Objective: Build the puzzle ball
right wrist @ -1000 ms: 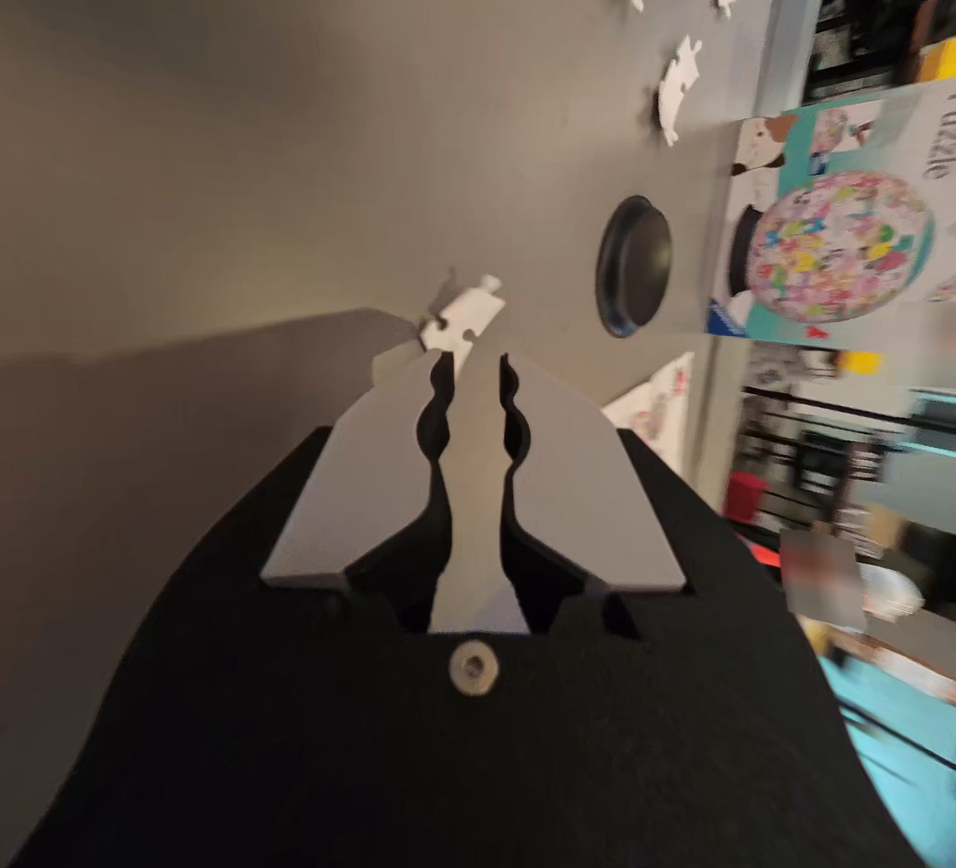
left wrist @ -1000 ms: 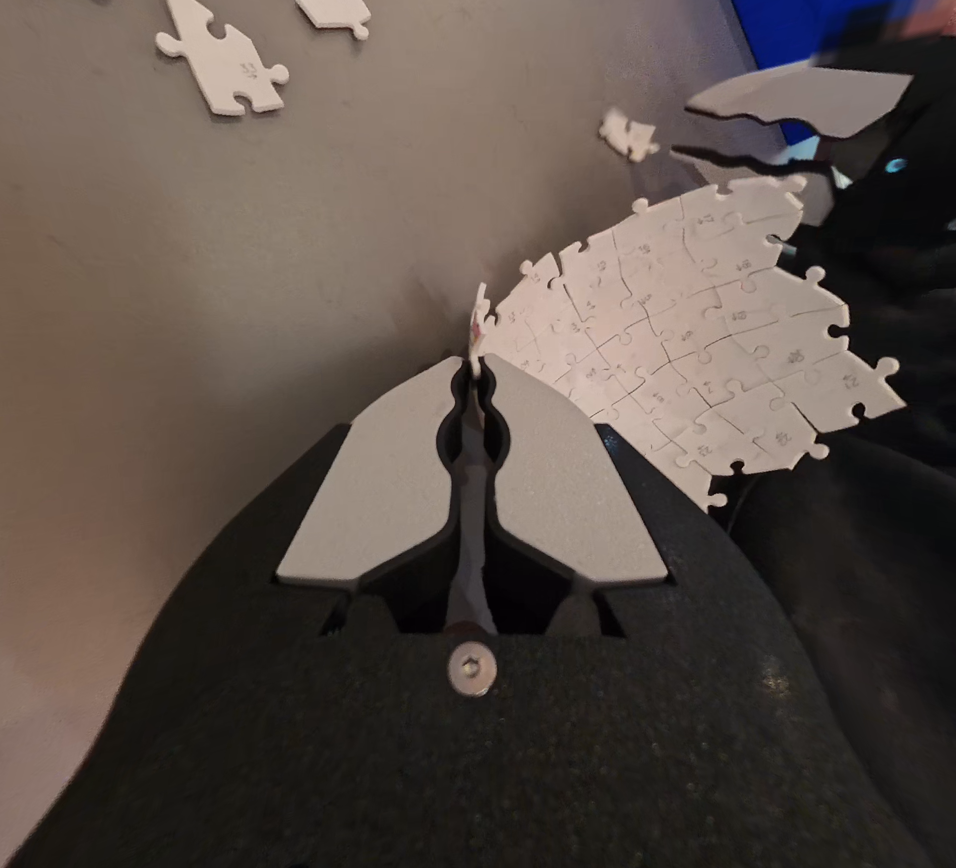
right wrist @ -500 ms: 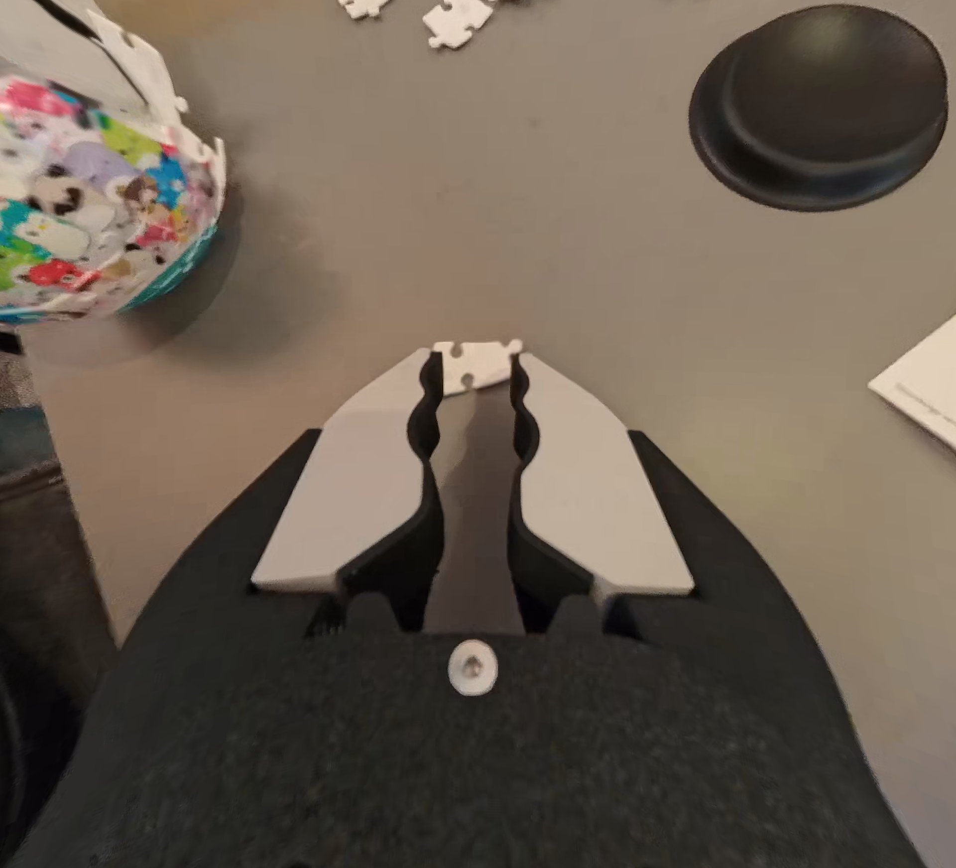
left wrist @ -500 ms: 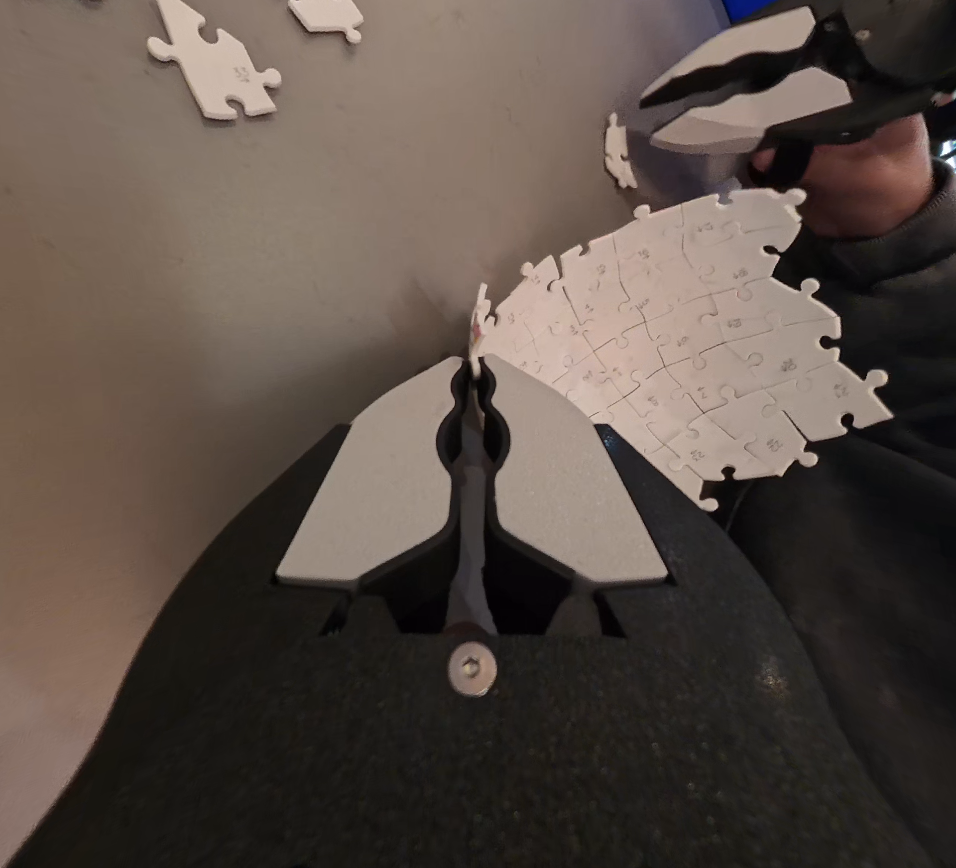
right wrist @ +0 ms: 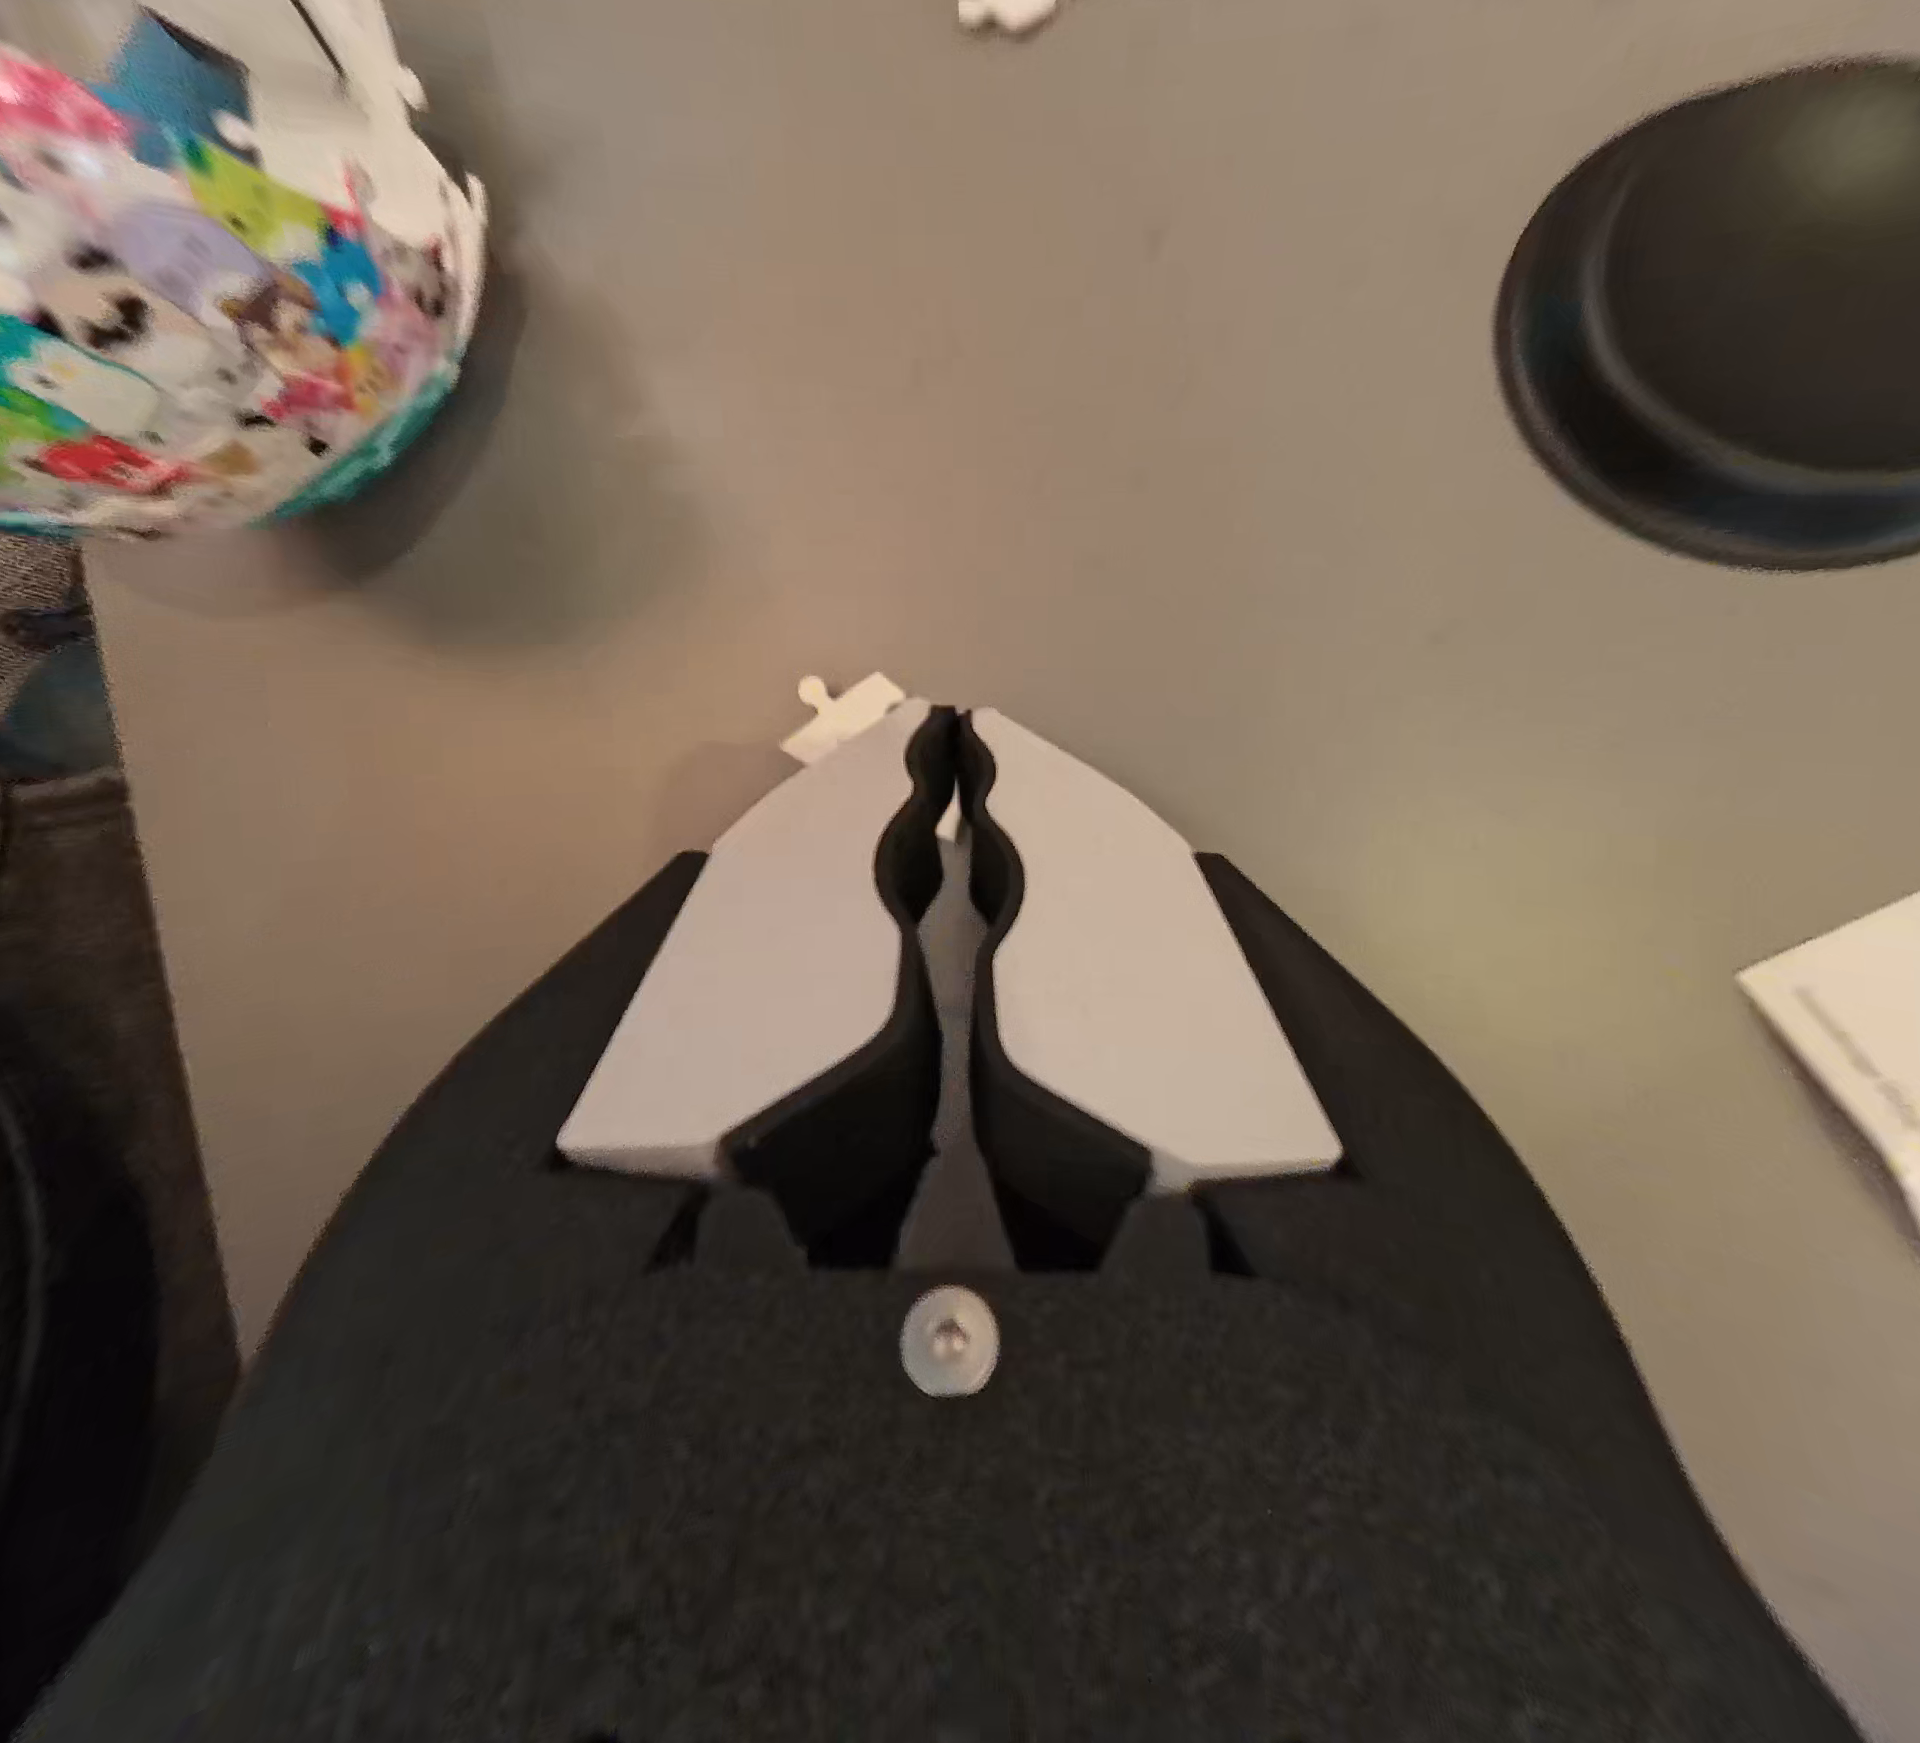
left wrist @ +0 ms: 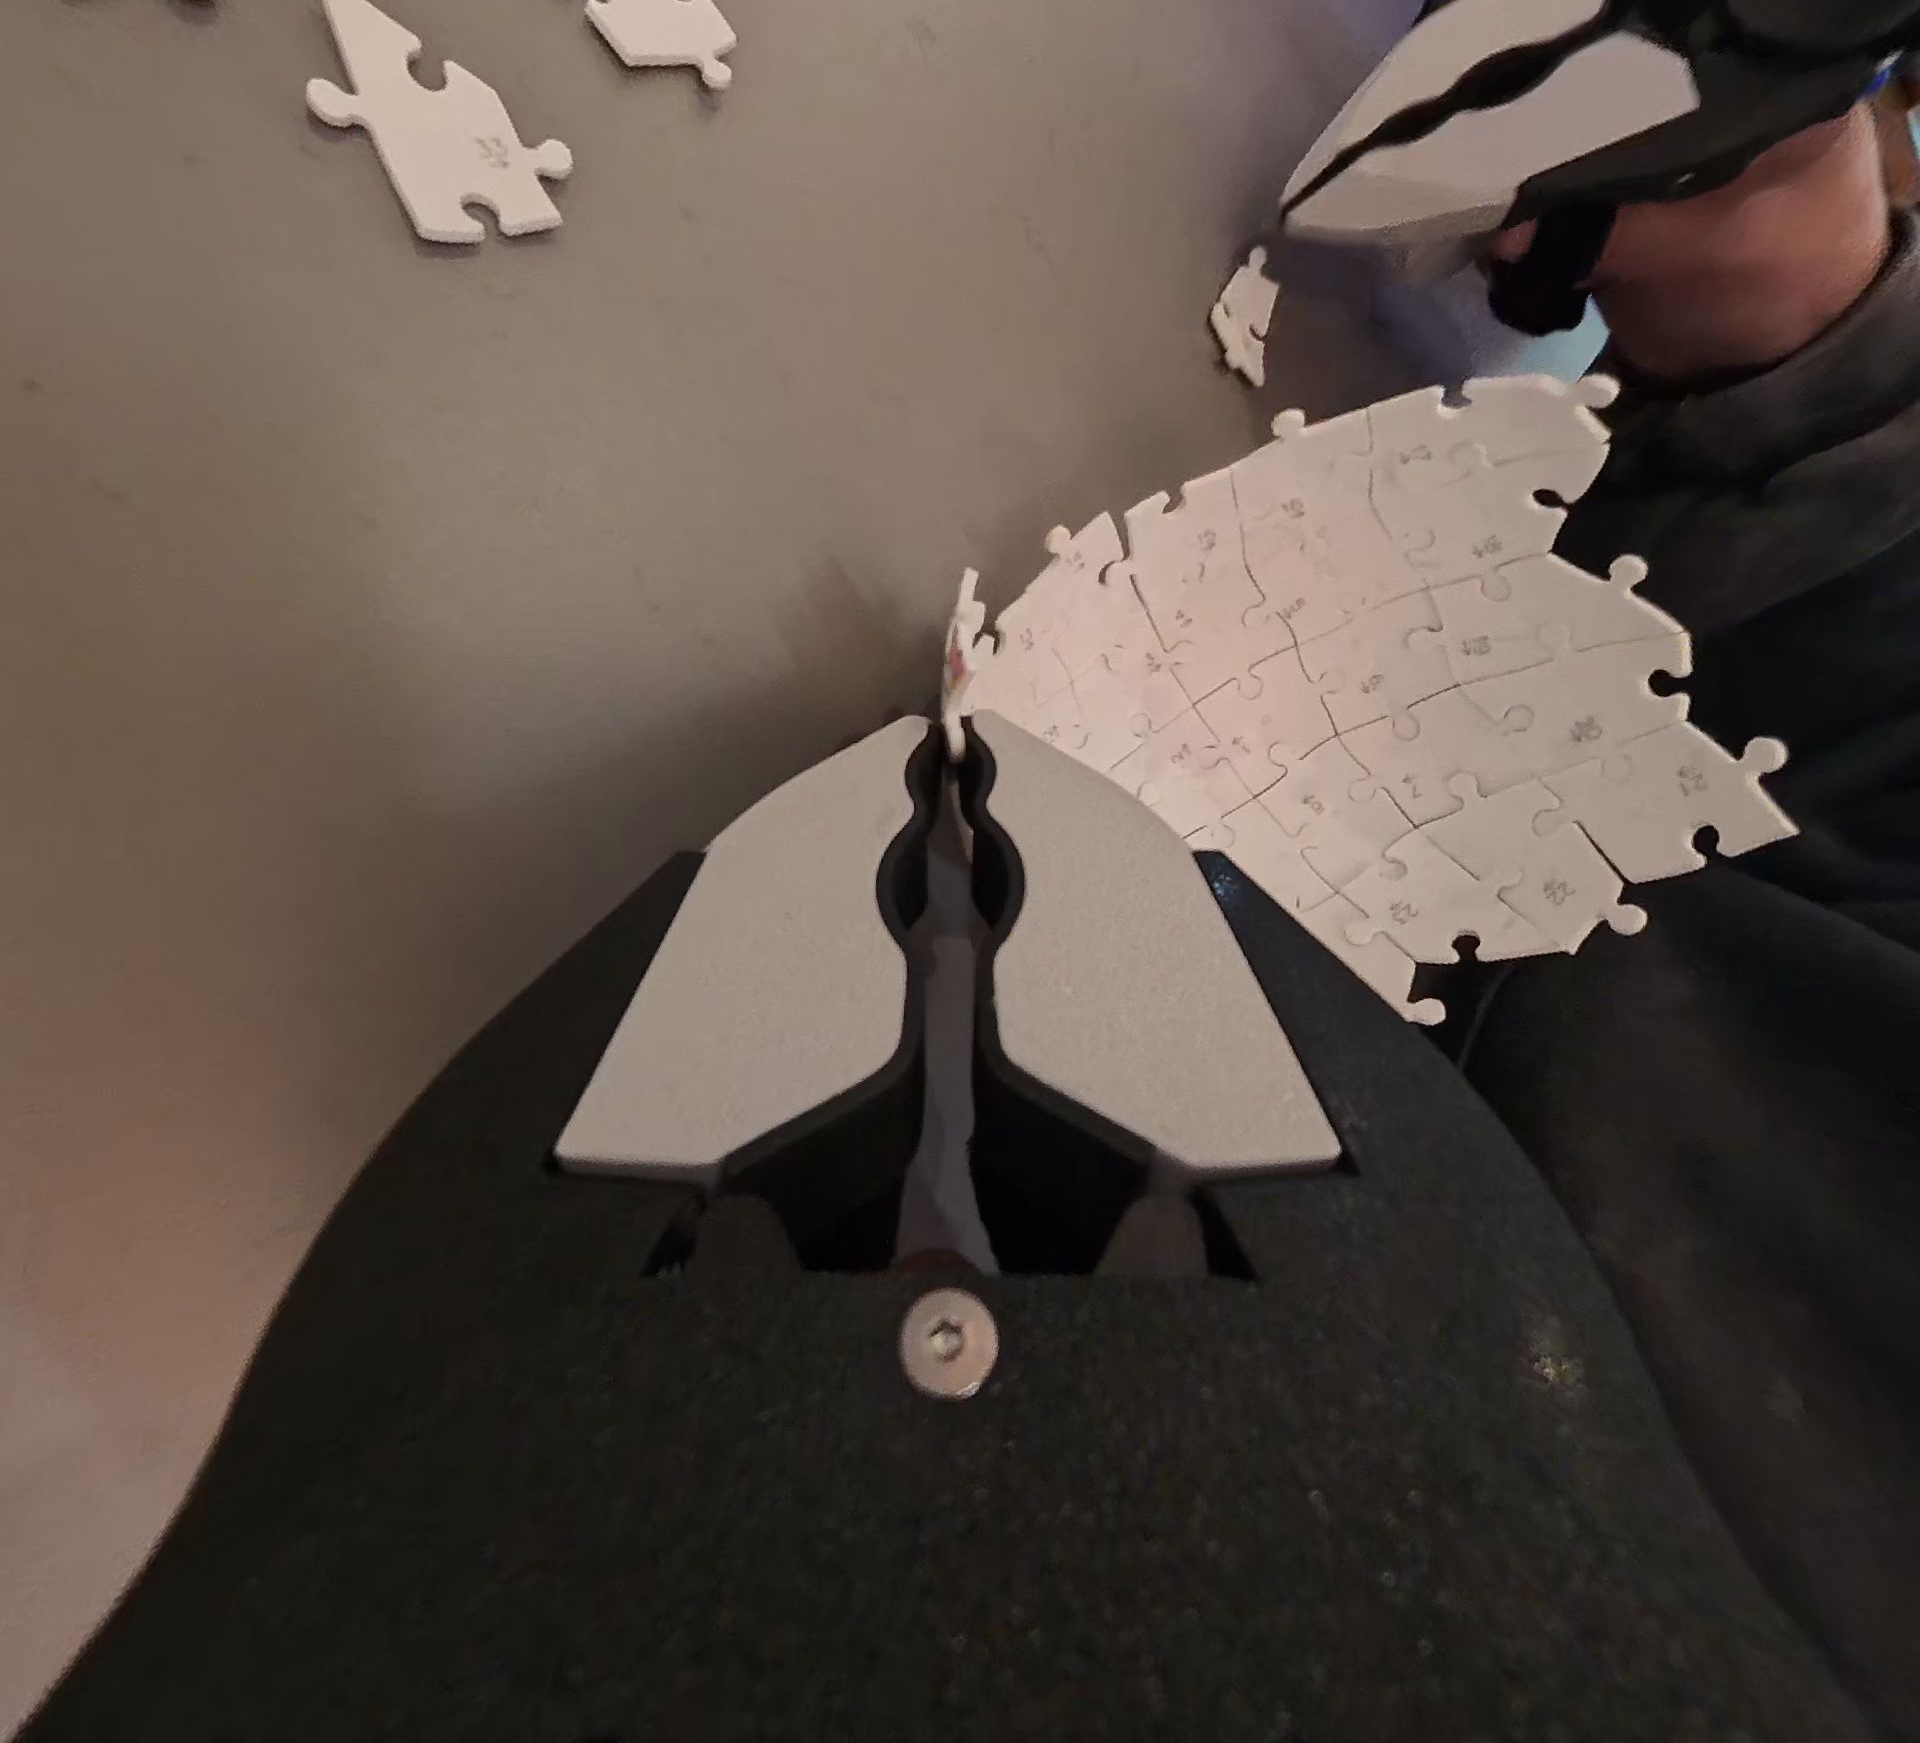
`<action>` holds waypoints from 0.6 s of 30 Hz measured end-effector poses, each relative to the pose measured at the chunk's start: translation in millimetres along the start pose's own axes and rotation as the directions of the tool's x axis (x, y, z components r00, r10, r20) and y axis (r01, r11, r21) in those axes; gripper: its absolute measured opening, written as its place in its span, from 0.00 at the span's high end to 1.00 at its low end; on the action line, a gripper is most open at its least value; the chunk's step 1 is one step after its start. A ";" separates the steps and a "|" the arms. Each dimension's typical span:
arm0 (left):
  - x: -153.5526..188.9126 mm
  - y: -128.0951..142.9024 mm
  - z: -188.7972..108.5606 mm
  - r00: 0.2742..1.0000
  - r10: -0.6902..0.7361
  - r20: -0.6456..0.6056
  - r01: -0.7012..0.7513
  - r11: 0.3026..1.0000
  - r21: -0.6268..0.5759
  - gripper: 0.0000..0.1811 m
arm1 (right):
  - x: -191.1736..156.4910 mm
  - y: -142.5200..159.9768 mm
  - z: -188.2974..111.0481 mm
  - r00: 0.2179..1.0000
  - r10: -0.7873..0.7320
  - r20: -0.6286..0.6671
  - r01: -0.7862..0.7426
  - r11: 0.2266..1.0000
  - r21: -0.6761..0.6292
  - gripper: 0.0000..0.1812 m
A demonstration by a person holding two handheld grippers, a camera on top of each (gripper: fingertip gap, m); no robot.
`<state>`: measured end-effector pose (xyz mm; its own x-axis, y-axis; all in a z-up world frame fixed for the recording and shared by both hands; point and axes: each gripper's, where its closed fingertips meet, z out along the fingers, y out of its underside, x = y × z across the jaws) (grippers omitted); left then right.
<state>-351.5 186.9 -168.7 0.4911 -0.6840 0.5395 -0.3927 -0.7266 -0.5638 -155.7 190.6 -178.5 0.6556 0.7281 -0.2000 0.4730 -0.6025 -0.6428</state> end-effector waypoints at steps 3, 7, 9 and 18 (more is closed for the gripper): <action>1.0 -0.4 -0.4 1.000 0.008 0.000 -0.008 1.000 0.001 0.99 | -1.6 -18.2 -14.0 0.996 -0.087 0.008 0.086 0.996 0.007 1.00; 1.0 -0.3 -0.5 1.000 0.007 -0.001 -0.007 1.000 0.001 0.99 | -2.1 -29.6 -27.3 0.987 -0.163 0.012 0.163 0.986 -0.032 1.00; 1.4 -0.4 -0.8 1.000 0.008 0.000 -0.008 1.000 0.002 0.99 | -1.5 -10.6 -23.9 0.993 -0.061 0.097 0.073 0.990 -0.124 0.90; 2.1 -0.6 -0.7 1.000 0.011 0.000 -0.011 1.000 0.002 0.99 | 1.8 9.0 9.9 0.987 -0.066 0.147 0.092 0.980 -0.178 0.88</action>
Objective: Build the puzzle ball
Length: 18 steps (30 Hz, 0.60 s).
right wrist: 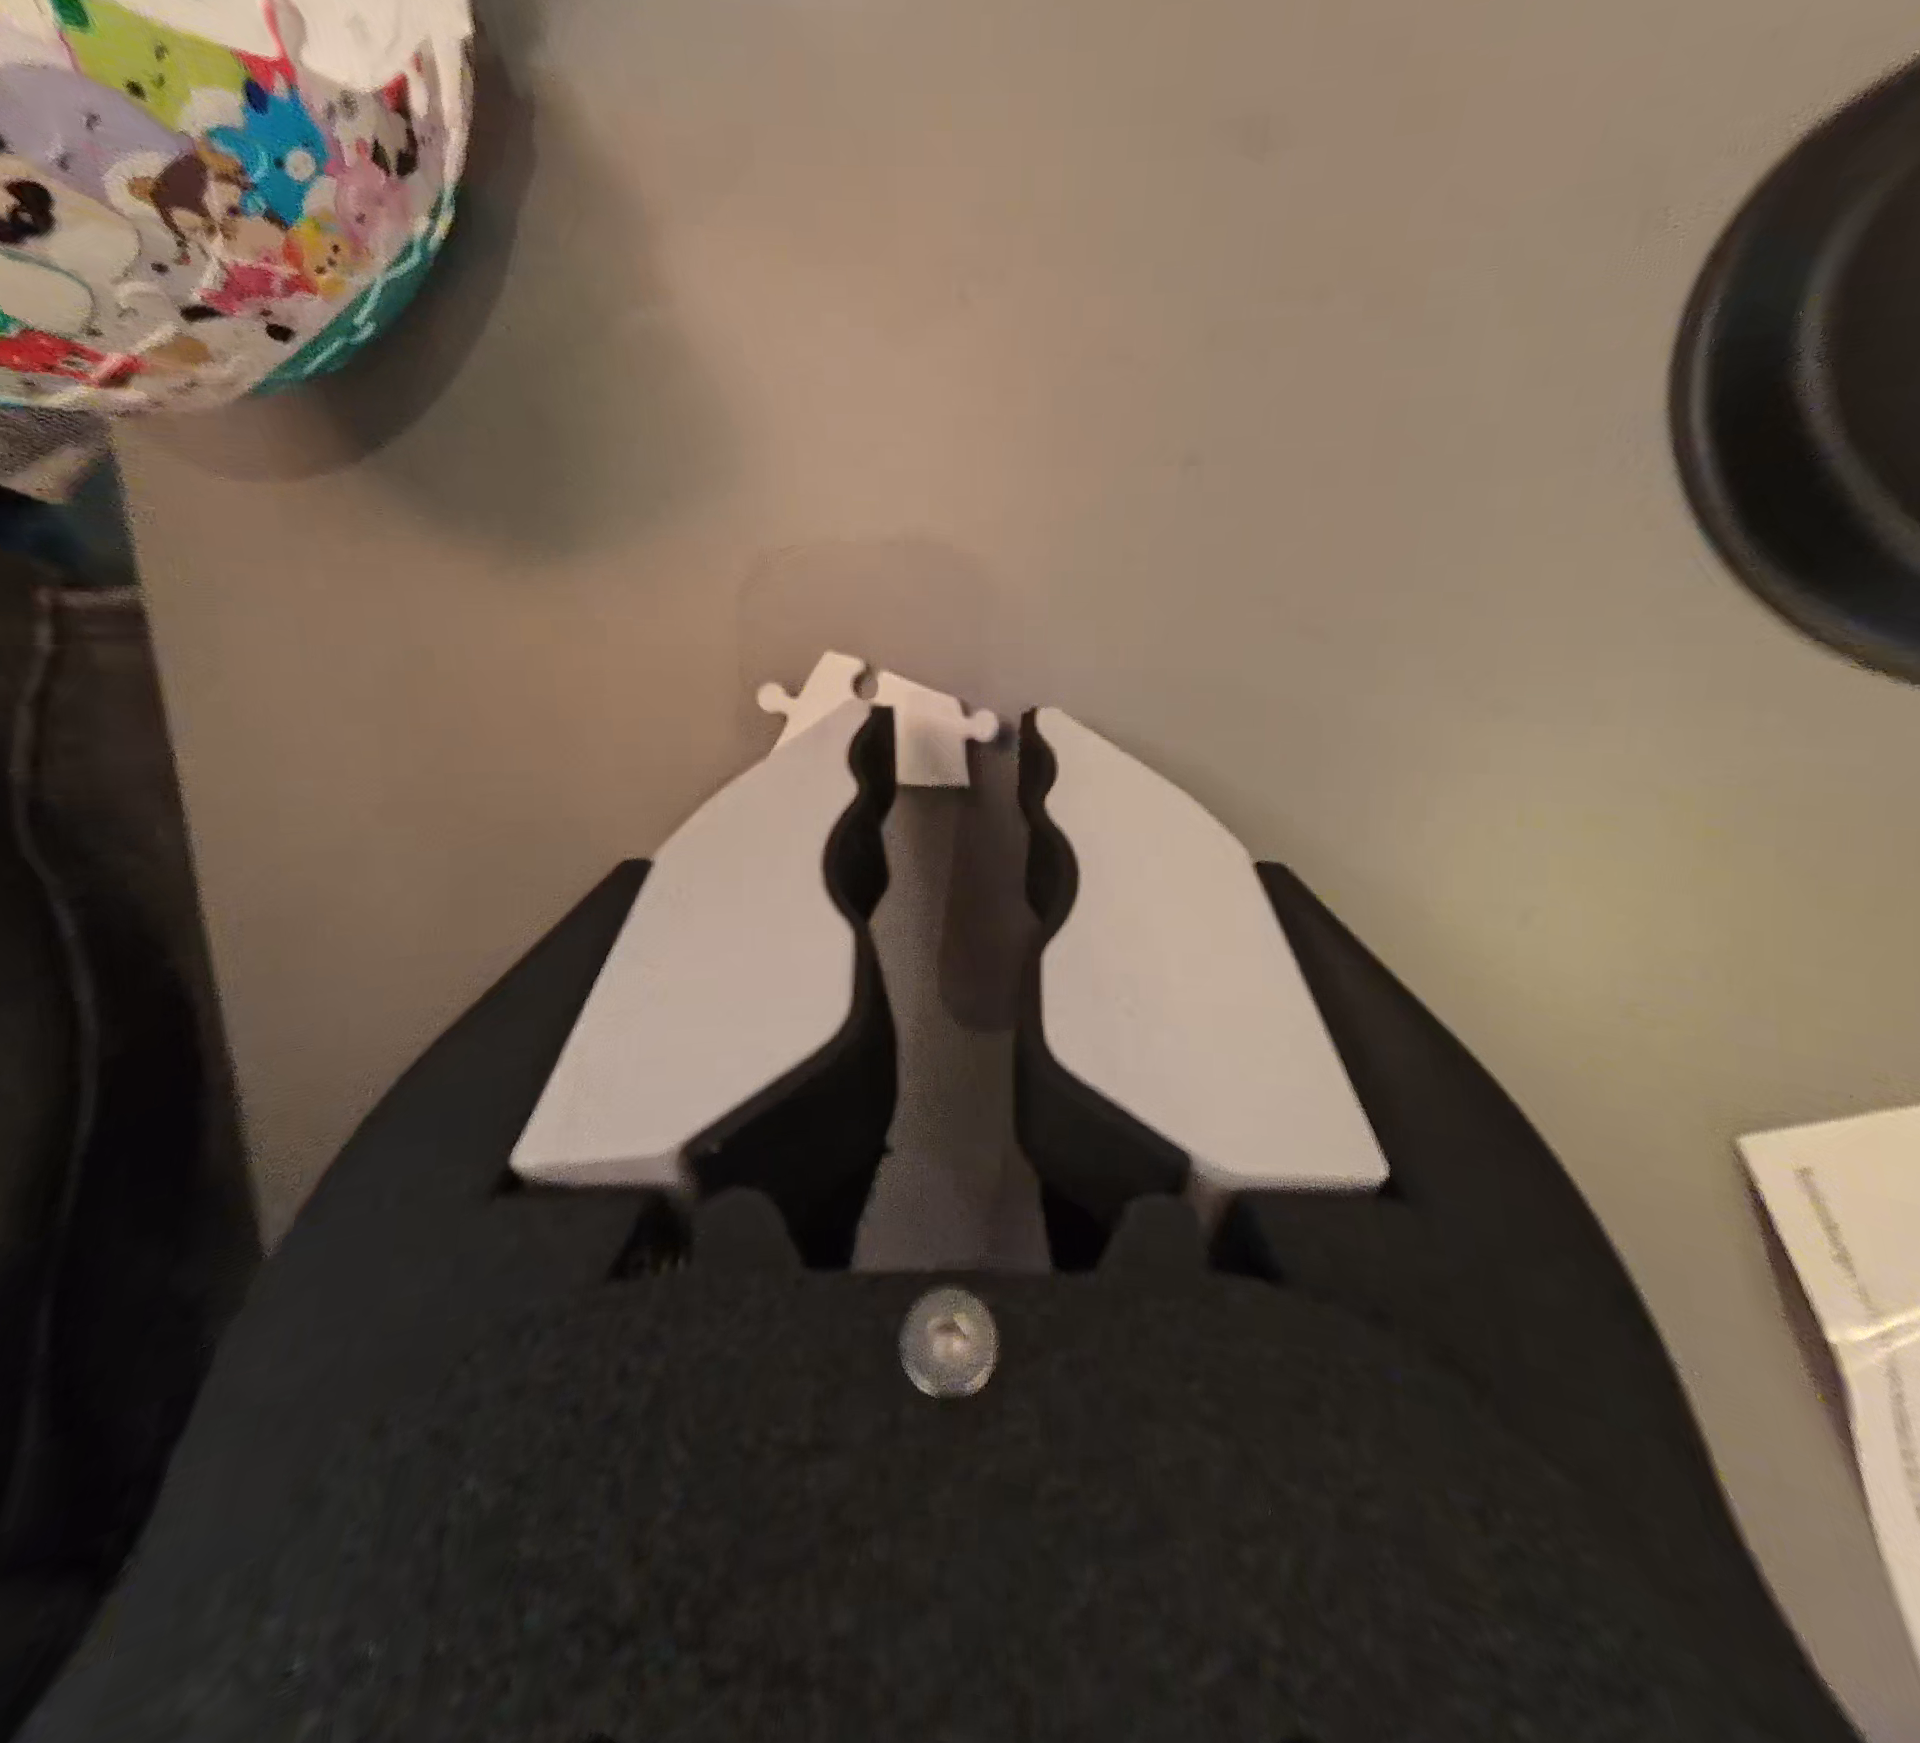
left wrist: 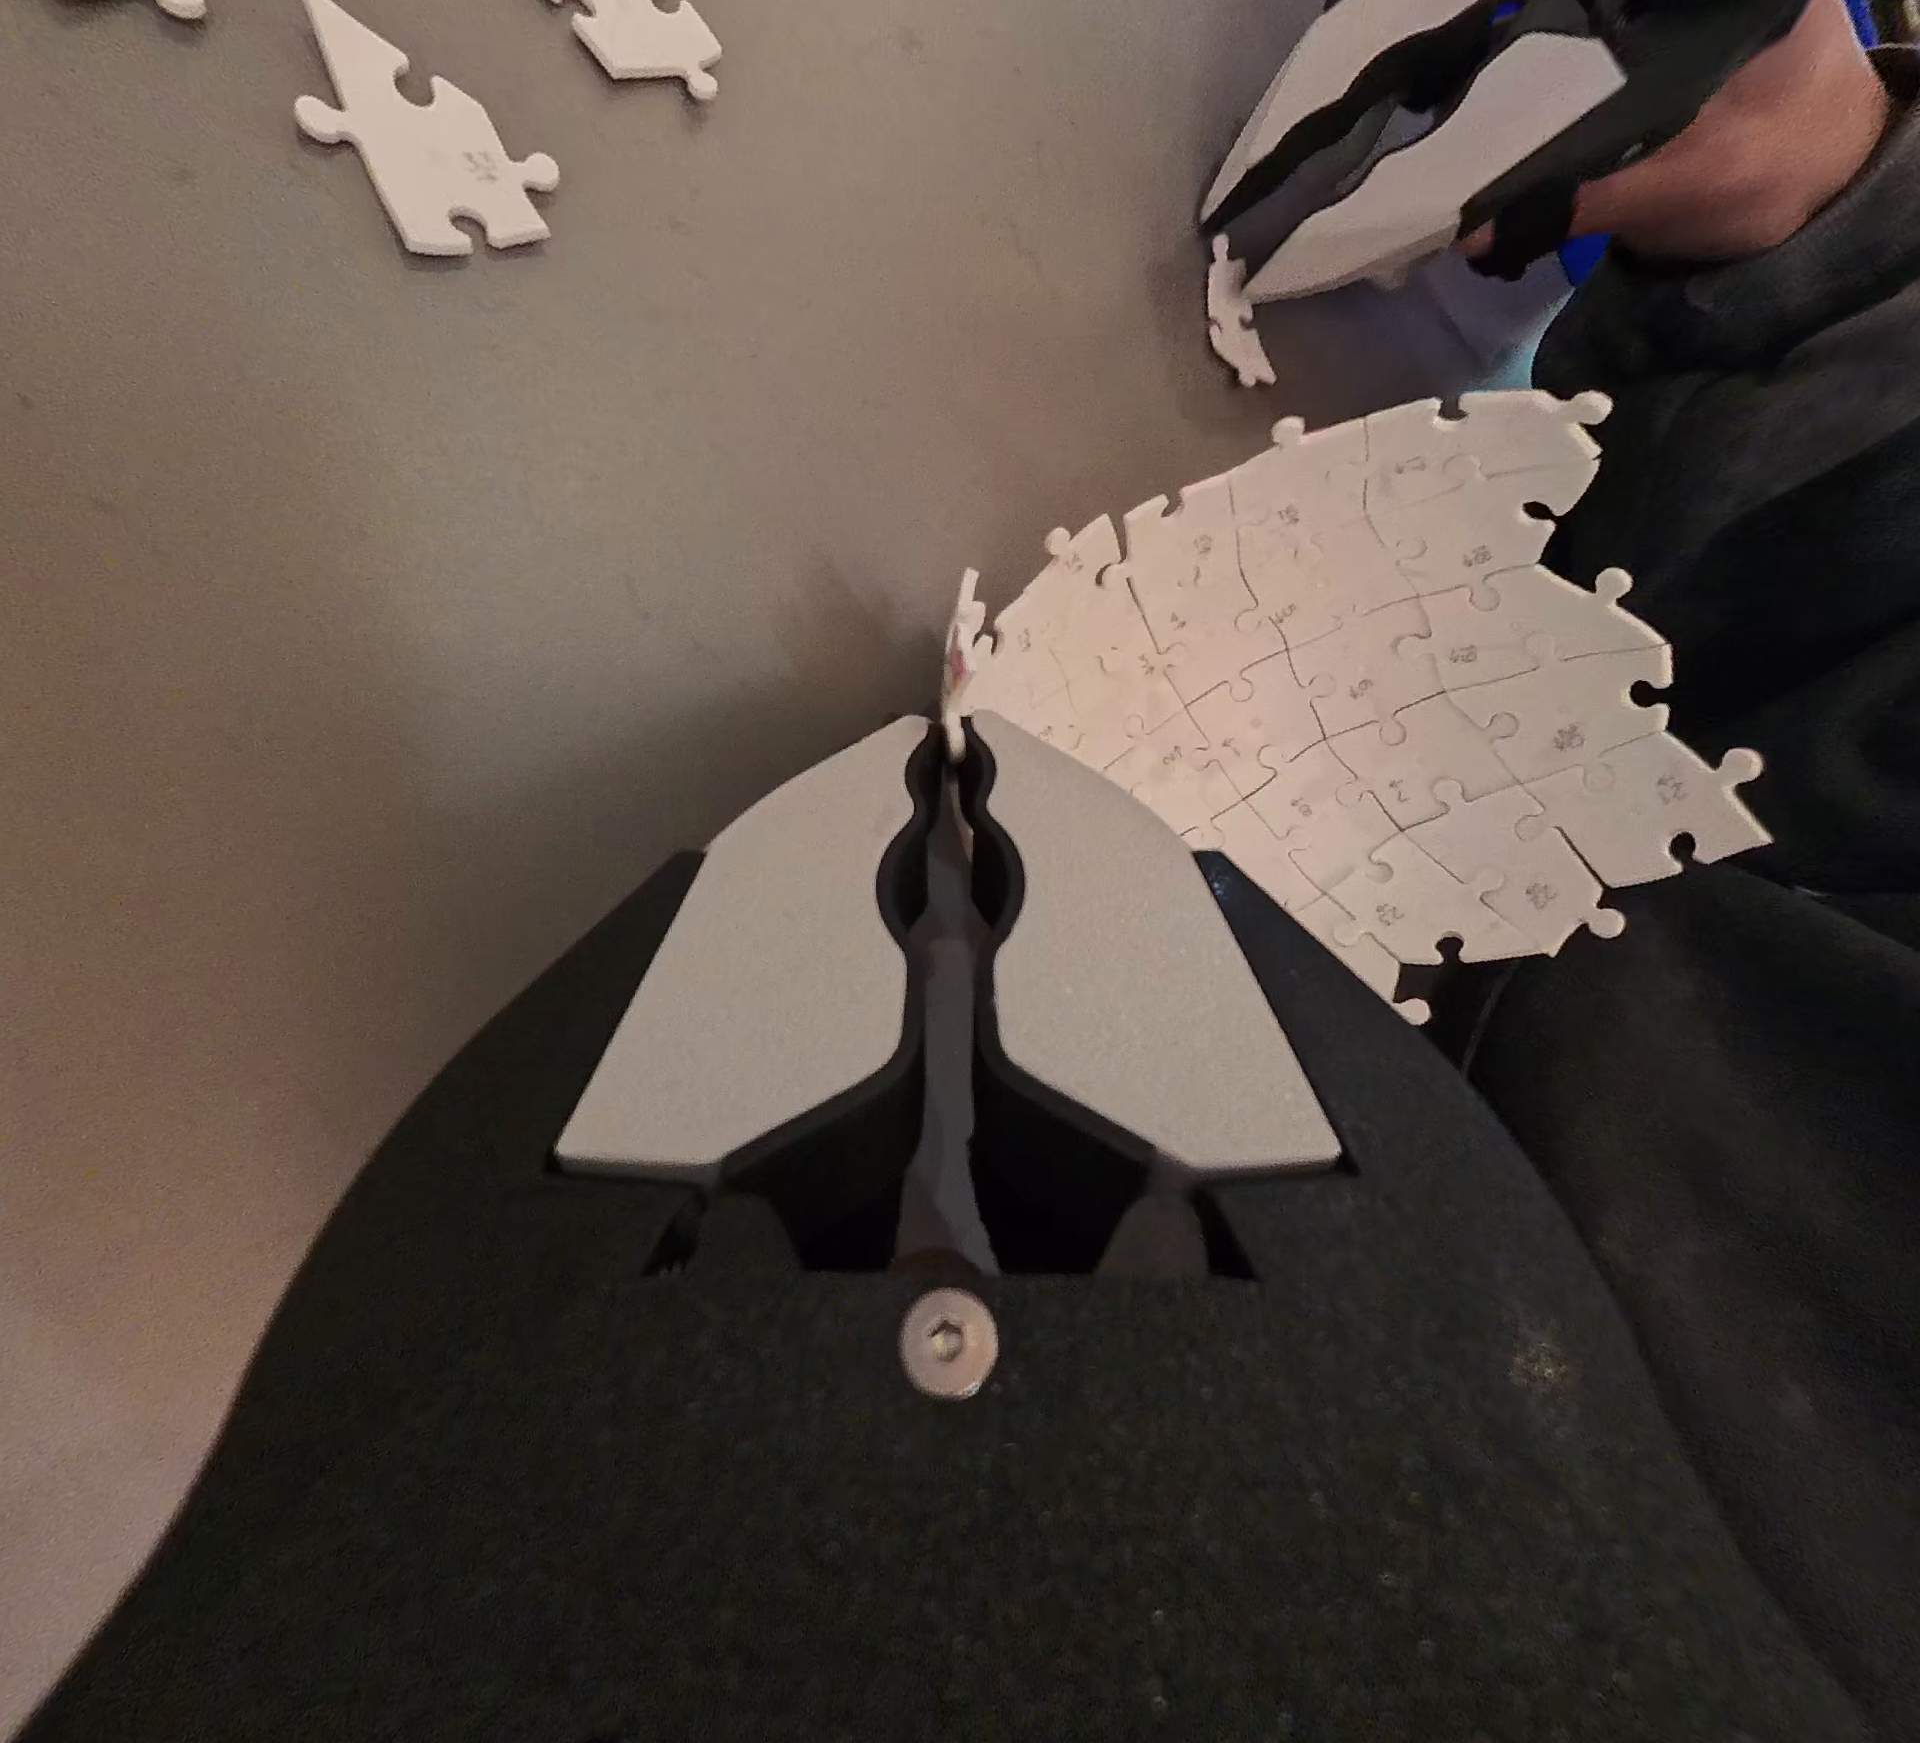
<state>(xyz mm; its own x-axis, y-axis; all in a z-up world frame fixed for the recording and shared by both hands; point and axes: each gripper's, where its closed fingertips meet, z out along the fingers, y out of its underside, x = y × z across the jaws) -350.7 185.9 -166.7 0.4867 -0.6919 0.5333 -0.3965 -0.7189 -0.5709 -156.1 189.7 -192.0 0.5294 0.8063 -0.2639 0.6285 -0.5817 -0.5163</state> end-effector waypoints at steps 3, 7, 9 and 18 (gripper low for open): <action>-0.3 0.2 -0.1 1.000 0.000 0.001 0.000 1.000 -0.001 0.99 | -1.0 0.9 3.5 0.986 -0.124 -0.108 0.122 0.992 -0.020 0.95; -0.7 0.1 0.0 1.000 -0.001 0.001 0.001 1.000 -0.001 0.99 | -6.4 3.6 4.2 0.975 -0.179 -0.131 0.175 0.984 -0.037 1.00; -0.5 -0.1 0.1 1.000 -0.001 0.000 0.001 1.000 0.000 0.99 | -5.9 4.2 3.6 0.985 -0.142 -0.101 0.140 0.990 -0.031 1.00; -0.4 -0.2 -0.1 1.000 0.000 0.001 0.000 1.000 0.001 0.99 | -49.7 -27.1 -33.4 0.987 -0.161 -0.014 0.161 0.970 0.181 0.92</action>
<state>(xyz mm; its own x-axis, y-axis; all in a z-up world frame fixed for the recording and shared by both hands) -350.9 186.3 -166.8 0.4873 -0.6922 0.5324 -0.3958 -0.7185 -0.5719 -180.4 161.8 -137.7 0.4292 0.8879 -0.1656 0.5919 -0.4150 -0.6910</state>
